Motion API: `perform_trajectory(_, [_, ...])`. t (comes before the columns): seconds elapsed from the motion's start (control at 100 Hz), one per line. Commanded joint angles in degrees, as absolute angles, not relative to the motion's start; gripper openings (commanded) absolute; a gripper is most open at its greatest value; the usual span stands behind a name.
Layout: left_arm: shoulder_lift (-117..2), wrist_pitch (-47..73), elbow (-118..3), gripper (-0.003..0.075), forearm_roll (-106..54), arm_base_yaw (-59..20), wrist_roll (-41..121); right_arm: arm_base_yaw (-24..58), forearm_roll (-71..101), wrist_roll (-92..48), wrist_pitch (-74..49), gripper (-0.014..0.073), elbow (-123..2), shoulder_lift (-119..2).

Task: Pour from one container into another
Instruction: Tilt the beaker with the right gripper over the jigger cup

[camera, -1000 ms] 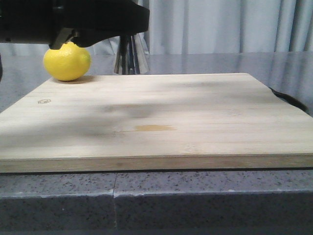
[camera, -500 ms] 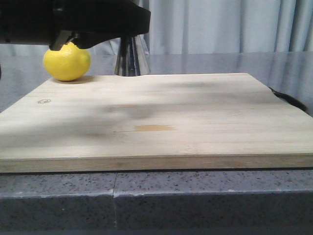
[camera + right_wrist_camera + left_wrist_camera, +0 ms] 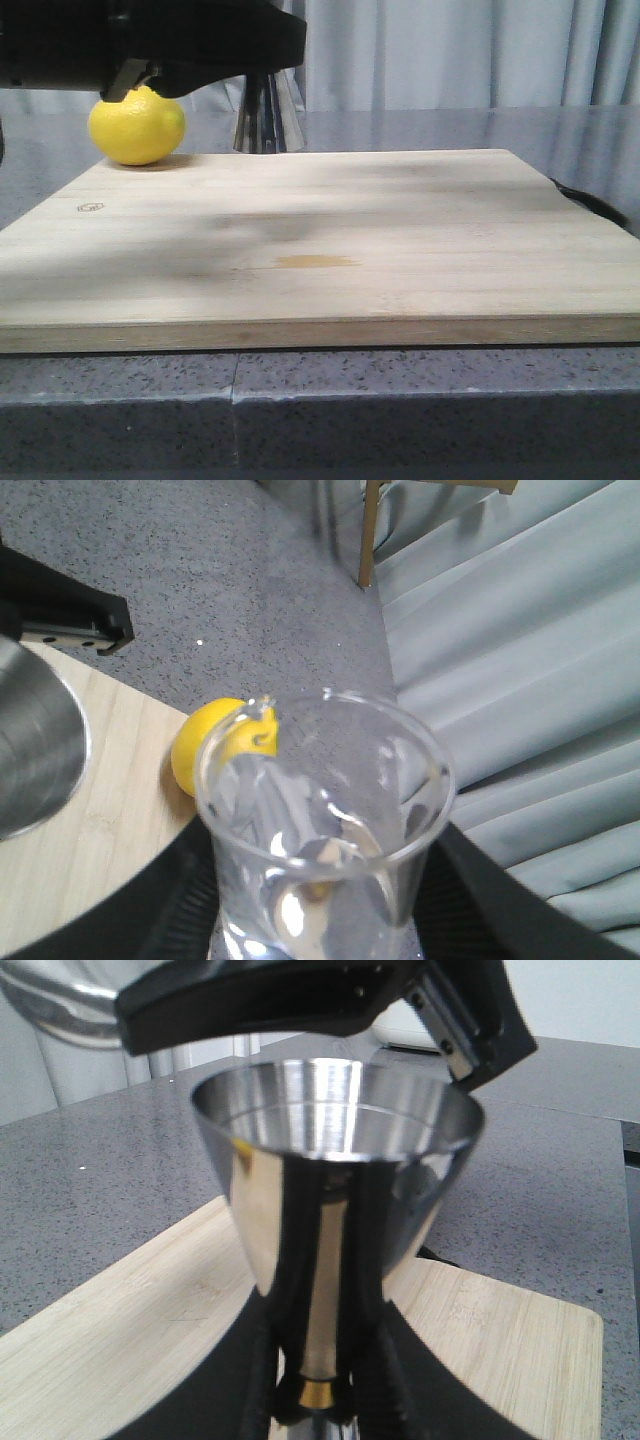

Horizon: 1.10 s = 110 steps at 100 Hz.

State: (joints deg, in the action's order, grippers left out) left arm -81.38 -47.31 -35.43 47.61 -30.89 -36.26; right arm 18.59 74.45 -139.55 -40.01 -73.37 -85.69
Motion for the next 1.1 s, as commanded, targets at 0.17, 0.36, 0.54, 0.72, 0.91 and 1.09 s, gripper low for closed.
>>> perform_trajectory(0.17, [-79.4,-50.3,-37.1,-0.0019,44.5,-31.1,-36.6,18.7,77.9,-140.4,-39.8,0.0225,-75.4,-82.0])
perform_trajectory(0.36, [-79.4,-50.3,-37.2,-0.0019,44.3,-30.8,-36.6,18.7,76.5,-140.4,-41.5,0.0225,-75.4,-81.4])
perform_trajectory(0.54, [-79.4,-50.3,-37.2,-0.0019,44.3,-30.4,-36.6,18.7,75.7,-140.4,-42.7,0.0225,-75.4,-81.4])
perform_trajectory(0.72, [-79.4,-50.3,-37.2,-0.0019,44.3,-30.4,-36.6,18.7,73.0,-141.9,-44.2,0.0225,-75.4,-81.4])
perform_trajectory(0.91, [-79.4,-50.3,-37.2,-0.0019,44.3,-30.4,-36.6,18.7,73.0,-144.2,-43.9,0.0225,-75.4,-81.4])
perform_trajectory(1.09, [-79.4,-50.3,-37.2,-0.0019,44.3,-30.4,-36.6,18.7,73.0,-146.5,-43.6,0.0225,-75.4,-81.4])
